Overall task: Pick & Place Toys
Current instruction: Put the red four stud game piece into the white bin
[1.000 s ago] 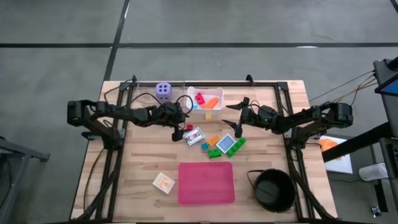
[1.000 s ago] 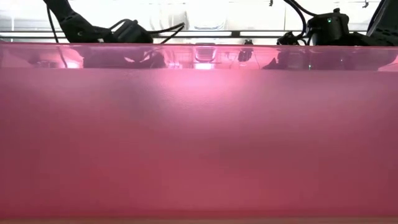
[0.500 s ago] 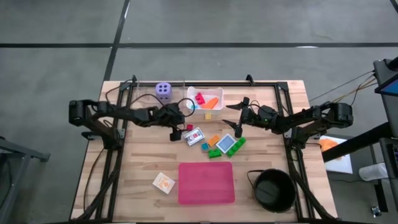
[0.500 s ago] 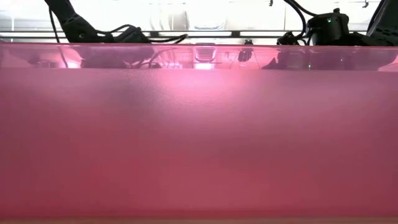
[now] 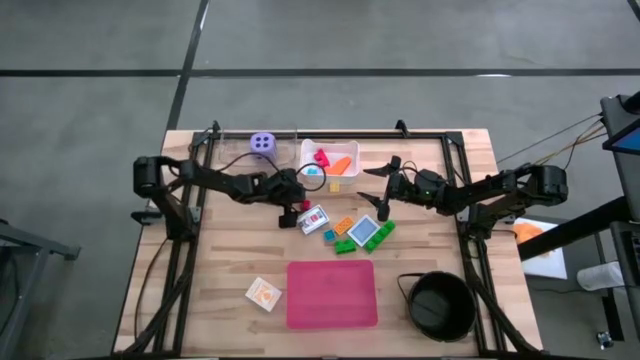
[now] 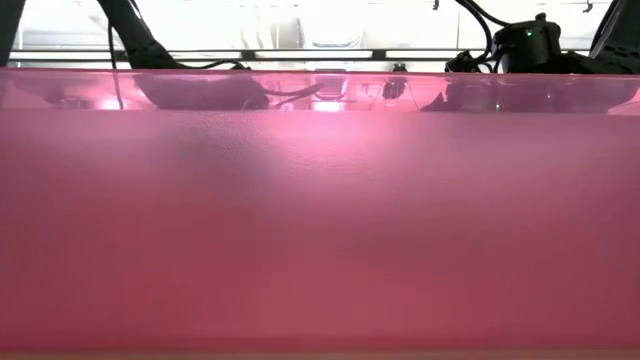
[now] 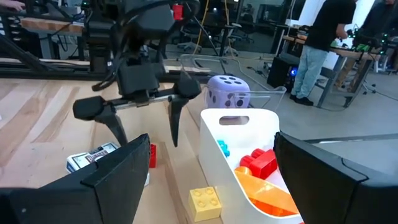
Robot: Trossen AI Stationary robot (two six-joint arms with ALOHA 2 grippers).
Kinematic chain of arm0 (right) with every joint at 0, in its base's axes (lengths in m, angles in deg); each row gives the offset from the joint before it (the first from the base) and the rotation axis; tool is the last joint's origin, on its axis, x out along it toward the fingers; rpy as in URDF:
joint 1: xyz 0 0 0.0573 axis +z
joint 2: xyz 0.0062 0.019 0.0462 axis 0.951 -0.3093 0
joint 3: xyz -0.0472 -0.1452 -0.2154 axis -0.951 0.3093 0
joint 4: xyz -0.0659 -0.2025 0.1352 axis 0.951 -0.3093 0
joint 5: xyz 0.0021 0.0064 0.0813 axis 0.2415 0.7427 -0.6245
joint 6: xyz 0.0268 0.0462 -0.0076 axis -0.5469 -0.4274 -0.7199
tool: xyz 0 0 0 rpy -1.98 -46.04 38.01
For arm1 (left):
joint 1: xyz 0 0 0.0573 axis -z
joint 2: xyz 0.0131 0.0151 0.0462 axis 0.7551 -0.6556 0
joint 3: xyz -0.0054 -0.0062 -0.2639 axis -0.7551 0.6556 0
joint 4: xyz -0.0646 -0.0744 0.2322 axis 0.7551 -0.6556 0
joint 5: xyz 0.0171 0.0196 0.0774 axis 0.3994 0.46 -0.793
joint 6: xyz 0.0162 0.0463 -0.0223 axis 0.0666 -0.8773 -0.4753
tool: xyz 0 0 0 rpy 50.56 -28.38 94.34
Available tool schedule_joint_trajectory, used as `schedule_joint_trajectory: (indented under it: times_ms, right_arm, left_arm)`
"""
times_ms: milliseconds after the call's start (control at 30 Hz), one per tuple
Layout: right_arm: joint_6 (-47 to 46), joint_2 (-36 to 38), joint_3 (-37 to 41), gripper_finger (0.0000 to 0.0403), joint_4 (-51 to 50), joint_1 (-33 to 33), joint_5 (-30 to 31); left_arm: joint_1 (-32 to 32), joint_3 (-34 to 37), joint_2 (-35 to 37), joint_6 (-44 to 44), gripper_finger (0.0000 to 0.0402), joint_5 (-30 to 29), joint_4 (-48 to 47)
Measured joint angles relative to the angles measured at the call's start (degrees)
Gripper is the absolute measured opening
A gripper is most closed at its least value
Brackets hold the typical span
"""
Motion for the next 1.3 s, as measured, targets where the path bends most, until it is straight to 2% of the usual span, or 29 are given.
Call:
schedule_joint_trajectory:
  times_ms: [167, 300, 733, 1000, 1200, 1300]
  right_arm:
    - [0.0, 0.0, 0.0, 0.0339, 0.0, 0.0, 0.0]
    - [0.0, 0.0, 0.0, 0.0339, 0.0, 0.0, 0.0]
    - [0.1, 0.0, 0.0, 0.0339, 0.0, 0.0, 0.0]
    - [0.1, 0.0, 0.0, 0.0339, 0.0, 0.0, 0.0]
    - [0.1, 0.0, 0.0, 0.0339, -0.3, 0.0, 0.0]
    - [0.1, 0.0, 0.0, 0.0339, -0.4, -0.1, 0.0]
  left_arm:
    - [0.0, -0.6, -1.4, -1.2, 0.0351, 1.2, 0.3]
    - [0.0, -0.6, -1.5, -1.1, 0.0324, 1.9, 0.2]
    - [0.1, -0.6, -1.4, -1.1, 0.0137, 3.8, -1.3]
    - [0.0, -0.5, -0.9, 1.0, 0.0135, 3.1, -2.8]
    - [0.0, 0.2, 2.6, 2.4, 0.0135, 1.3, -6.3]
    - [0.0, 0.2, 5.0, 3.4, 0.0135, 1.9, -3.6]
